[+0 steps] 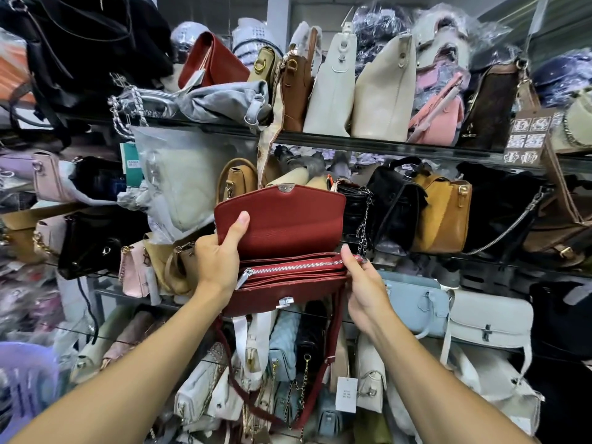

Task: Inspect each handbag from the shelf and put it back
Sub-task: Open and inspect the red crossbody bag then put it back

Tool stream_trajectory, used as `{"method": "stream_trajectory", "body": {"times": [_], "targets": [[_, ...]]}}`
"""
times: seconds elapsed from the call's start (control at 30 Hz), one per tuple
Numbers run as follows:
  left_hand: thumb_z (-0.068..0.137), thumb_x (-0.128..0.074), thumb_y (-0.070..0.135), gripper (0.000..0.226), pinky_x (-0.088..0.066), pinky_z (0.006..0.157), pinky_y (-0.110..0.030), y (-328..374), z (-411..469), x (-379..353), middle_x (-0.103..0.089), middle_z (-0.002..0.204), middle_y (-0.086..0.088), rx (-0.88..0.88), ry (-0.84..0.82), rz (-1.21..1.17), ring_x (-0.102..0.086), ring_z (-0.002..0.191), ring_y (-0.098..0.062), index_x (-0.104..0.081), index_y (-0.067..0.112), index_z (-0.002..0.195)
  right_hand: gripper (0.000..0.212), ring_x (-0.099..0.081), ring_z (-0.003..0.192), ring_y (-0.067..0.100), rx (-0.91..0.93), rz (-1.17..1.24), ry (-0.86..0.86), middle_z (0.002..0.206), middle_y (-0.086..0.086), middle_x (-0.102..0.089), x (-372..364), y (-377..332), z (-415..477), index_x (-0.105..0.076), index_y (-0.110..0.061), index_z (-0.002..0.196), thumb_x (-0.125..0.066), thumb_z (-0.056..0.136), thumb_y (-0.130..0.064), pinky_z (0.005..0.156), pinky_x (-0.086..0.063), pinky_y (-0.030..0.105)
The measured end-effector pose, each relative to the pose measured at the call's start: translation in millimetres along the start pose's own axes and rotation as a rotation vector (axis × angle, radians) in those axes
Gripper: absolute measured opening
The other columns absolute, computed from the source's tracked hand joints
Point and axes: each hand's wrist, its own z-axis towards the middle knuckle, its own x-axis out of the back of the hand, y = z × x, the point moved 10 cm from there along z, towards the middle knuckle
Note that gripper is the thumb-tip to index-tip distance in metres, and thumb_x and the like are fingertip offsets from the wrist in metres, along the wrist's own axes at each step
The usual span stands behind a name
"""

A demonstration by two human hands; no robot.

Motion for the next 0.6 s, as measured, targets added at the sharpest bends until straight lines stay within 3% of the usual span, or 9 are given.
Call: {"method": "stream_trajectory", "body": {"times": [0.07,0.17,0.23,0.3,0.43,0.5,0.6], "targets": [[0.094,-0.07,0.027,0.021,-0.053,0.071,-0.012,-3.2,0.3,3.3,-0.074,0.072,0.012,0.033,0.022,0.0,-0.068,0.073,0.002,-0.075,0.017,0.076,0.048,-0.07,0.099,0.027,-0.015,-0.005,-0.026,0.108,0.017,-0.074,-4.0,-2.4,0.3,-0.063,-0.007,0.116,-0.073,0.083,-0.042,0.093,-0.058,0.043],[0.094,-0.071,0.029,0.02,-0.053,0.072,-0.011,-7.4,-0.2,3.6,-0.075,0.072,0.015,0.071,0.045,-0.019,-0.069,0.073,0.004,-0.075,0.019,0.077,0.062,-0.073,0.087,0.022,-0.059,0.069,-0.031,0.099,0.01,-0.075,-5.2,-5.7,0.7,-0.064,-0.007,0.122,-0.074,0.076,-0.047,0.072,-0.061,0.034],[0.093,-0.071,0.03,0.018,-0.053,0.072,-0.011,-10.6,-0.4,3.1,-0.075,0.073,0.015,0.088,0.049,-0.025,-0.069,0.074,0.004,-0.076,0.017,0.081,0.069,-0.074,0.095,0.024,-0.066,0.056,-0.041,0.11,0.012,-0.075,-6.6,-6.1,1.2,-0.065,-0.004,0.124,-0.078,0.074,-0.049,0.073,-0.061,0.034],[0.094,-0.07,0.028,0.017,-0.052,0.073,-0.01,-11.6,-1.2,0.2,-0.075,0.077,0.014,0.093,0.034,-0.031,-0.069,0.077,0.004,-0.077,0.014,0.086,0.059,-0.073,0.101,0.026,-0.037,0.002,-0.051,0.116,0.014,-0.075,-9.5,-7.8,1.5,-0.068,-0.006,0.119,-0.078,0.079,-0.047,0.078,-0.061,0.035],[0.094,-0.07,0.026,0.017,-0.052,0.074,-0.012,-8.3,-3.4,-9.6,-0.076,0.079,0.013,0.066,-0.006,-0.034,-0.069,0.08,0.002,-0.077,0.014,0.085,0.024,-0.07,0.098,0.022,0.09,-0.113,0.009,0.103,0.006,-0.076,-5.9,-19.1,2.8,-0.066,-0.016,0.104,-0.061,0.101,-0.04,0.091,-0.056,0.04],[0.094,-0.07,0.027,0.016,-0.052,0.076,-0.012,-7.7,-3.0,-11.5,-0.077,0.081,0.013,0.07,-0.012,-0.038,-0.07,0.083,0.001,-0.077,0.016,0.086,0.024,-0.062,0.087,0.015,0.193,-0.241,0.035,0.089,0.0,-0.065,-3.2,-29.5,1.3,-0.055,-0.019,0.093,-0.054,0.105,-0.04,0.085,-0.052,0.036],[0.094,-0.07,0.029,0.018,-0.053,0.079,-0.016,-9.1,-1.5,-11.8,-0.077,0.082,0.011,0.082,-0.022,-0.042,-0.07,0.083,-0.003,-0.077,0.016,0.084,0.028,-0.052,0.082,0.01,0.312,-0.406,0.013,0.086,0.0,-0.054,-4.7,-40.6,-3.3,-0.049,-0.018,0.089,-0.048,0.107,-0.039,0.081,-0.044,0.032]]}}
